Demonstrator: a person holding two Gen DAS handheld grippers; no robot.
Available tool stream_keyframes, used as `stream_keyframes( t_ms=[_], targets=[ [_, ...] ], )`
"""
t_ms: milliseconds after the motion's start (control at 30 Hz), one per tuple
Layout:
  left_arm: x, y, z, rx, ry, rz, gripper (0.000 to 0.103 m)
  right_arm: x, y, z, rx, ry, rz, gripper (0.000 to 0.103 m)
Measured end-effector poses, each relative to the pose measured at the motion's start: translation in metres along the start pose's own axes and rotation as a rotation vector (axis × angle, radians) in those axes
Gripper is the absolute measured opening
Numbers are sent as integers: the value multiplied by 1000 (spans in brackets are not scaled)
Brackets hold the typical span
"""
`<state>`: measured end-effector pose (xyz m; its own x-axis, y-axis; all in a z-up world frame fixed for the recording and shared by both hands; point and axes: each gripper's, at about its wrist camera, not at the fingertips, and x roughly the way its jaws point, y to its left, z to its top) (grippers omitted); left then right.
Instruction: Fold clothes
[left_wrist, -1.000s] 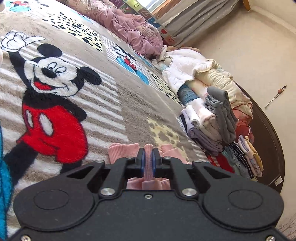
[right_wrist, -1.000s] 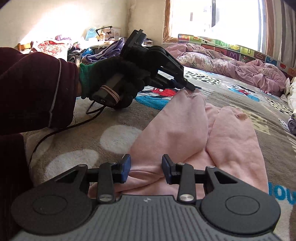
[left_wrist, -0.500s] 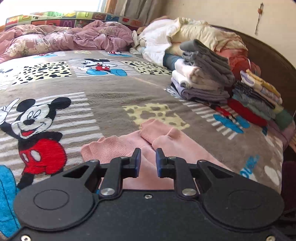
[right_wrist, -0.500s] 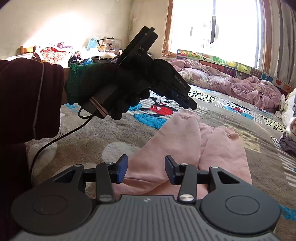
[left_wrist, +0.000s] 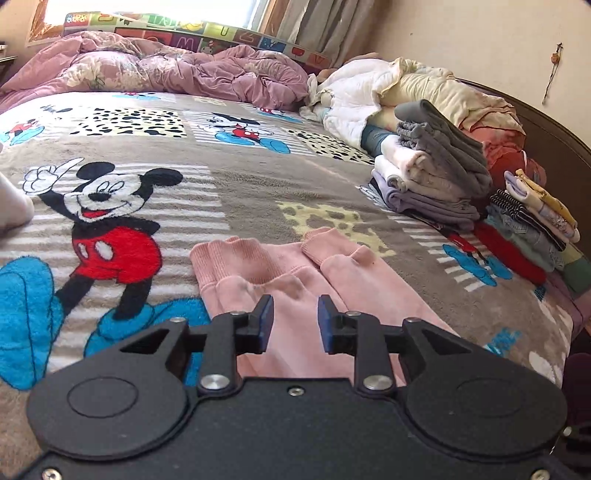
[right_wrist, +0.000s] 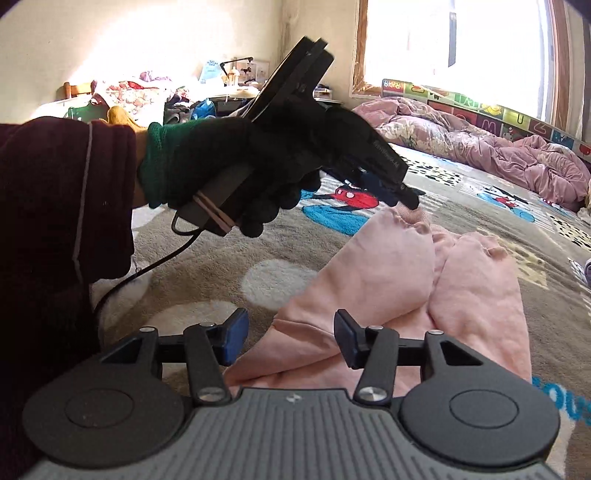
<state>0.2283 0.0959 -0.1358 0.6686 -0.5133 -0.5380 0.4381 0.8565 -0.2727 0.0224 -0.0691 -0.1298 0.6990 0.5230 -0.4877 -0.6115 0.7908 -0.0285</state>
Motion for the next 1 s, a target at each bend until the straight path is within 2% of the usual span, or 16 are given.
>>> stream_keyframes(
  t_ms=[100, 133, 167, 200, 267, 400, 500, 567, 667, 800, 867, 900, 1000],
  targets=[
    [-29, -23, -13, 53, -35, 36, 24, -37, -28, -7, 31, -42, -51, 46],
    [-40, -35, -16, 105, -45, 62, 32, -47, -40, -8, 38, -53, -81, 46],
    [-50, -47, -20, 157, -54, 88, 46, -54, -51, -10, 39, -59, -110, 46],
    [-61, -60, -23, 210, -63, 115, 52, -61, -62, -11, 39, -65, -137, 46],
    [-79, -84, -33, 334, -64, 169, 56, -71, -80, -14, 44, -72, -191, 46],
    [-100, -125, -70, 604, 22, 257, 57, -85, -99, -18, 10, -113, -261, 46],
    [-107, -152, -103, 752, 117, 241, 58, -93, -94, -21, -100, -121, -281, 48],
    [-104, -165, -122, 822, 150, 226, 58, -95, -88, -23, -195, -100, -274, 49],
    [-92, -166, -136, 761, 214, 176, 58, -95, -77, -32, -364, -14, -217, 50],
    [-75, -174, -153, 716, 308, 92, 58, -97, -67, -41, -427, 58, -128, 55],
    [-80, -186, -162, 777, 297, 121, 58, -93, -62, -45, -454, 85, -115, 57],
    [-85, -189, -162, 777, 291, 127, 58, -91, -60, -47, -469, 100, -114, 57],
    [-100, -189, -150, 730, 177, 209, 62, -83, -54, -54, -516, 133, -118, 57]
  ],
)
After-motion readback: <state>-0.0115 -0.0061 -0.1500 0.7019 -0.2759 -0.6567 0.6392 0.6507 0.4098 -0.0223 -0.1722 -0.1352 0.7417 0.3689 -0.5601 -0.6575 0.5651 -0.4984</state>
